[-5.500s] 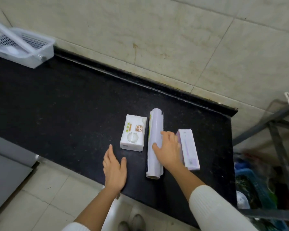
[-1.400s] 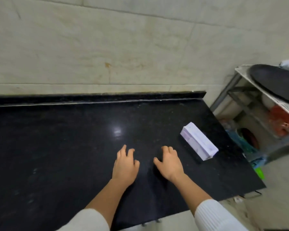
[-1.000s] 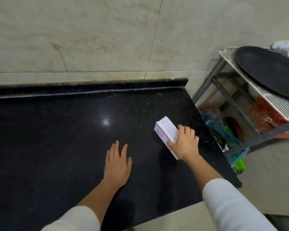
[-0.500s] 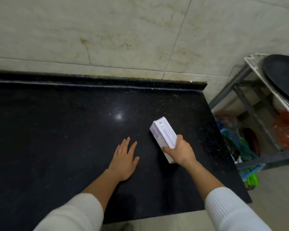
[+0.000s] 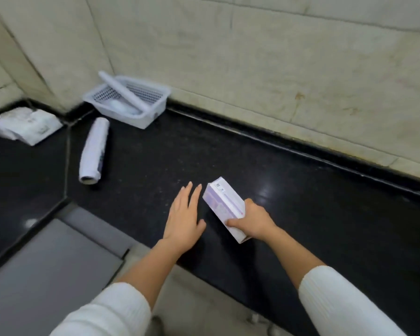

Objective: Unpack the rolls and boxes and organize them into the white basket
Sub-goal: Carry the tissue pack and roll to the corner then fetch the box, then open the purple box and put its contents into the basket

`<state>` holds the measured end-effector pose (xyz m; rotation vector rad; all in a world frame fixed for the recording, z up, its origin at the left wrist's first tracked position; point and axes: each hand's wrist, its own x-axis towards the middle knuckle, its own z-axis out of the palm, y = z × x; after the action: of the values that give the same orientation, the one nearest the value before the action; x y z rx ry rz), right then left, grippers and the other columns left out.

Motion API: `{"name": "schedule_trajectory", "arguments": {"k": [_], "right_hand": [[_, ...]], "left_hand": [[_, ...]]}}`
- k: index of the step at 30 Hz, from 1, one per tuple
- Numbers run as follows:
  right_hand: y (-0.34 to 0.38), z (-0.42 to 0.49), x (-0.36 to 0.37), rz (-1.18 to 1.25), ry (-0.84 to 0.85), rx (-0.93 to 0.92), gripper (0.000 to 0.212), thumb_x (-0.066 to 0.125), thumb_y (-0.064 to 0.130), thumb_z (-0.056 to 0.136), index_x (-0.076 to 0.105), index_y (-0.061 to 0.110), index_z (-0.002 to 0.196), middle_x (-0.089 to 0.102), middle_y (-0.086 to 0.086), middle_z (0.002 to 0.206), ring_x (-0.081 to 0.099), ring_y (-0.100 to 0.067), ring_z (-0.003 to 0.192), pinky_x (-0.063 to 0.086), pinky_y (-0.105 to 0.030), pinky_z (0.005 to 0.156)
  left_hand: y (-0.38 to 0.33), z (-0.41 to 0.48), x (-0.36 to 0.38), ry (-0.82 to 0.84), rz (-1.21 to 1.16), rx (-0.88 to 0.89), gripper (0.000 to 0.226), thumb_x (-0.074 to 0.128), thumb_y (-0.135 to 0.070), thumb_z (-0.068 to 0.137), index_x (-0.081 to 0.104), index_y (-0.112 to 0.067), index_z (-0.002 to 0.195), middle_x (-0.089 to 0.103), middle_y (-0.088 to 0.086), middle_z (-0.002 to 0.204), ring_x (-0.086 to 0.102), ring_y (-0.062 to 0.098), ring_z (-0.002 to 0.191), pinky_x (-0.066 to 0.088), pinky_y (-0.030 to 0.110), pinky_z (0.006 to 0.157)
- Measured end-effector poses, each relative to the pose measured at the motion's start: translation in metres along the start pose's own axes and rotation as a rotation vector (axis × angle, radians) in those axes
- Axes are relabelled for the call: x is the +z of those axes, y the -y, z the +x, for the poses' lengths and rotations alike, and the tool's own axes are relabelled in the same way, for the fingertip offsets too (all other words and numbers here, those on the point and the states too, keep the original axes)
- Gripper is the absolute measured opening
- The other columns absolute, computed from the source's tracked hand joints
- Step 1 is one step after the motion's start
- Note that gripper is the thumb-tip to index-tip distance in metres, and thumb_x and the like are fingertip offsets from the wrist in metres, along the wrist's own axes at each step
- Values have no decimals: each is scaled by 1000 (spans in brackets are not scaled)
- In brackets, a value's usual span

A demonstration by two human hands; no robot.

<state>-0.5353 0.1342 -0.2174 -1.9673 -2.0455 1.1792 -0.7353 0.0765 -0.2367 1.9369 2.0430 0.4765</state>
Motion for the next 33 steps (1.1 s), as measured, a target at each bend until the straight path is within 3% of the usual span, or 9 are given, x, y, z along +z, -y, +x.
{"name": "schedule_trajectory", "arguments": {"k": [4,11,16,18,21,28,31,33], "right_hand": [[84,9,46,-73,95,-86,62,72,54,60,46,20,105,60,1,101,60,-18,86,55,-36,72],[228,28,118,-172,99,-167,55,75,52,63,46,19,97,58,0,95,58,-18,80,50,-34,63],[313,44,127,-240,103,-249,58,76,51,63,49,17,101,60,-2,99,59,-21,85,55,-41,73],[338,53,119,-275,92,-278,58,77,51,63,50,18,102,61,-3,99,59,-21,85,54,-41,75],[369,71,102,-356,52,-324,55,78,50,62,51,19,99,62,-2,95,59,-21,83,54,-41,74],[424,129,58,-505,14,-488,55,81,40,59,52,22,102,60,1,97,57,-20,85,52,-38,73],[445,155,45,-516,-15,-569,55,80,39,58,53,25,103,62,2,98,59,-21,86,54,-40,75],[459,172,36,-504,-21,-628,51,79,36,58,53,26,101,64,2,96,59,-20,84,55,-42,75]], "left_hand": [[73,-7,-37,-24,-6,-48,94,63,-21,82,0,-34,151,-4,1,162,-3,25,149,14,37,119],[208,2,-125,-36,99,60,87,64,-20,80,14,-40,150,2,1,162,0,32,148,22,48,118],[274,23,-180,-18,116,21,81,64,-29,82,17,-44,146,9,2,160,12,34,144,42,49,106],[289,38,-194,-26,119,41,81,65,-31,81,18,-45,145,9,1,159,16,31,143,46,45,101],[299,65,-209,-60,122,86,83,66,-35,80,15,-46,145,9,2,159,17,29,142,41,42,106],[308,136,-244,-67,172,88,91,64,-43,78,7,-40,149,11,5,160,10,33,145,26,53,114],[314,167,-262,-67,133,44,87,70,-43,71,22,-36,144,27,0,150,15,31,141,30,54,110],[318,186,-272,-88,66,22,76,74,-45,66,37,-32,130,43,-2,132,29,28,130,39,48,102]]}}
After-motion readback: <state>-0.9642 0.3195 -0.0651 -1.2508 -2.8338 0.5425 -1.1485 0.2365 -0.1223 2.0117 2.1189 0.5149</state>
